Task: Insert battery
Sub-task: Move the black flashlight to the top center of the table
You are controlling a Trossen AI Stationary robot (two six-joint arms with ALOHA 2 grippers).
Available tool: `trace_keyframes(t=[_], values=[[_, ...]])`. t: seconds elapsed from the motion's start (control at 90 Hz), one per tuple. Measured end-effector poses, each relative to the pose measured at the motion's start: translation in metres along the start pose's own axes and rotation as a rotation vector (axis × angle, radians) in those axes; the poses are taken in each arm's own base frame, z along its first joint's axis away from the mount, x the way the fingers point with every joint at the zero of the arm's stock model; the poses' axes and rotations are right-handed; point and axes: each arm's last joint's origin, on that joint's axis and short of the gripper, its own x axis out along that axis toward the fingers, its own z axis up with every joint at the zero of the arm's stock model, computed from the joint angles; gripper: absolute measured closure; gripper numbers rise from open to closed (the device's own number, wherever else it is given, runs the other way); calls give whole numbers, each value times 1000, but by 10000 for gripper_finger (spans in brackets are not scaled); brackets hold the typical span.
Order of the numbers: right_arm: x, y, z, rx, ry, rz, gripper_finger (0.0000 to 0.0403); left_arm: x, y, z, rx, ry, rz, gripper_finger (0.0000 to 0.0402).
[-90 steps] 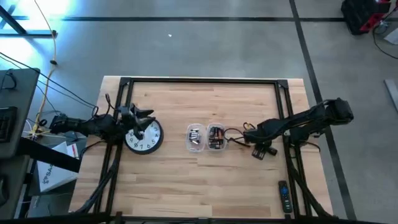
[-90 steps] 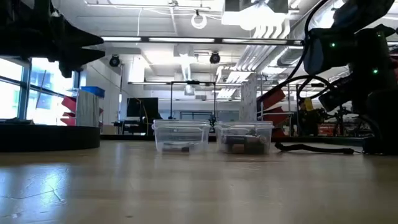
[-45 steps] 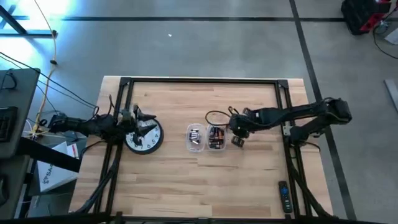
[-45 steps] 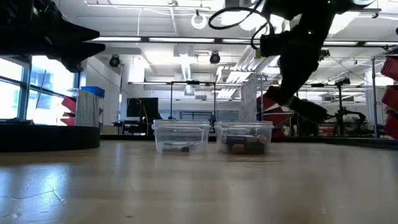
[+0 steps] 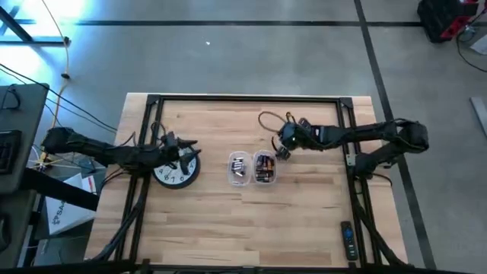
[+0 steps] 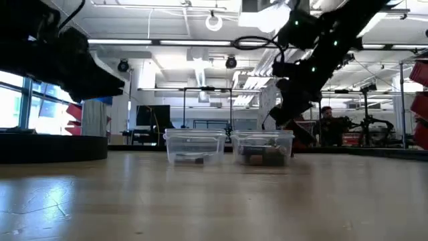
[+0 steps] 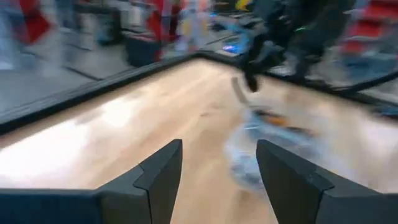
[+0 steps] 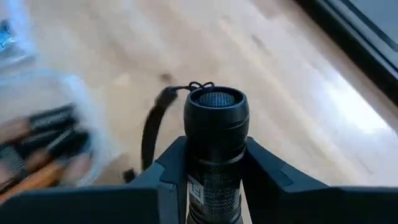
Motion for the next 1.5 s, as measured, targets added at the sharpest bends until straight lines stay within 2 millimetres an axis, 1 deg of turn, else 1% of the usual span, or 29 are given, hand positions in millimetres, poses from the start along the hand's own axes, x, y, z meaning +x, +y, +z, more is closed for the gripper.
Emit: trace_keyframes(t=[0.078, 0.156, 0.3, 0.422, 0.633, 0.767, 0.856, 0.922, 1.033, 1.189, 1.4, 1.456, 1.5], values=[[6, -6, -3, 3, -24, 43, 324, 8, 3, -2, 21, 11, 35, 212], [13, -6, -1, -15, -54, 97, 324, 16, 8, -5, 21, 39, 42, 212], [30, 1, -2, -62, -69, 167, 324, 33, 13, -4, -3, 84, 21, 212], [38, 10, -1, -72, -97, 222, 324, 49, 9, 0, 4, 129, 0, 212], [36, 28, 1, -128, -174, 298, 324, 82, -3, -1, 85, 203, 10, 212], [33, 35, 2, -155, -209, 319, 325, 99, -11, 1, 102, 140, -2, 212], [30, 37, 8, -166, -278, 307, 325, 108, -15, 5, 117, 69, -19, 212], [29, 37, 12, -168, -328, 302, 325, 113, -17, 5, 127, 43, -21, 212], [28, 37, 16, -178, -364, 296, 325, 118, -18, 0, 130, 68, -17, 212], [28, 36, 16, -175, -369, 279, 325, 119, -17, -13, 167, 156, -5, 212], [27, 36, 19, -161, -400, 248, 325, 118, -14, -32, 142, 300, 18, 212], [27, 36, 20, -166, -409, 247, 325, 119, -13, -32, 141, 290, 32, 212], [26, 36, 21, -171, -420, 246, 325, 121, -12, -27, 125, 244, 46, 212]])
